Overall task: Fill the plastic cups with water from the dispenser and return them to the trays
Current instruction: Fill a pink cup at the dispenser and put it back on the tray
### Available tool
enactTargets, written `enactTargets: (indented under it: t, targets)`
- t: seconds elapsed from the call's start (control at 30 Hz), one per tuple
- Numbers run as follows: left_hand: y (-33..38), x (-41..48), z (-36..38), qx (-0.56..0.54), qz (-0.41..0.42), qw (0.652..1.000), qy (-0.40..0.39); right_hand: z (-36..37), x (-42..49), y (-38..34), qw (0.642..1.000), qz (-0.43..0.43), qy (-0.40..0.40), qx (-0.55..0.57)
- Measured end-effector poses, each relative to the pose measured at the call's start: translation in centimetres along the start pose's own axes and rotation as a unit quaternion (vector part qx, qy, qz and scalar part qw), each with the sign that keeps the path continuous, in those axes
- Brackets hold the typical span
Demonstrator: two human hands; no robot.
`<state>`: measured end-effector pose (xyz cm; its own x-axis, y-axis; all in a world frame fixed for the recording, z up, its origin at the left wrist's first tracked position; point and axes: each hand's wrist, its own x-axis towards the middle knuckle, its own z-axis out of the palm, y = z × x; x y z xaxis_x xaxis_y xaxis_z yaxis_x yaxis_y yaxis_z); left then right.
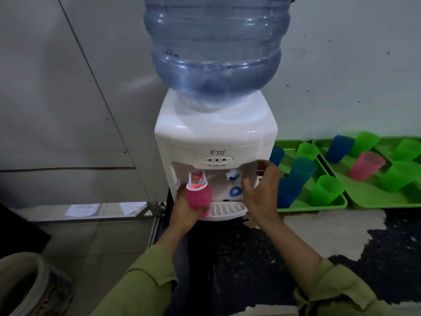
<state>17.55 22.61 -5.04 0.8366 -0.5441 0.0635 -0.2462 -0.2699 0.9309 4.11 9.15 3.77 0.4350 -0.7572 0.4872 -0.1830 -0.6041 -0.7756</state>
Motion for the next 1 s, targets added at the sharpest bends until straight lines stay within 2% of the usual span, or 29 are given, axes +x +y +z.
enactTargets:
  t: [0.13, 0.3, 0.4, 0.5, 0.8, 1.0]
  targets:
    - [0.4, 0.0, -0.2, 0.001, 0.007, 1.0, -0.003, 0.7, -0.3, -1.0, 0.996, 0.008, -0.069, 0.047]
    - [1.0, -0.4, -0.4, -0.04, 0.021, 0.999, -0.014, 2.1, -0.2, -2.7, 0.987, 0.012, -0.163, 0.001]
    - [1.3, -0.7, -0.6, -0.059, 0.03, 0.998, -0.021, 2.9, 0.5, -4.1, 0.967, 0.046, -0.246, -0.037]
    - [1.2, -0.8, -0.6, -0.063, 0.036, 0.997, -0.016, 3.6, 0.8, -5.0, 0.949, 0.067, -0.296, -0.084]
    - [-0.1, -0.2, -0.2, -0.081, 0.005, 0.997, -0.008, 5.2, -0.6, -2.8, 0.937, 0.16, -0.302, -0.075]
    - [-1.0, -0.1, -0.4, -0.021, 0.017, 1.0, -0.001, 7.8, -1.9, -0.5, 0.936, 0.184, -0.283, -0.099]
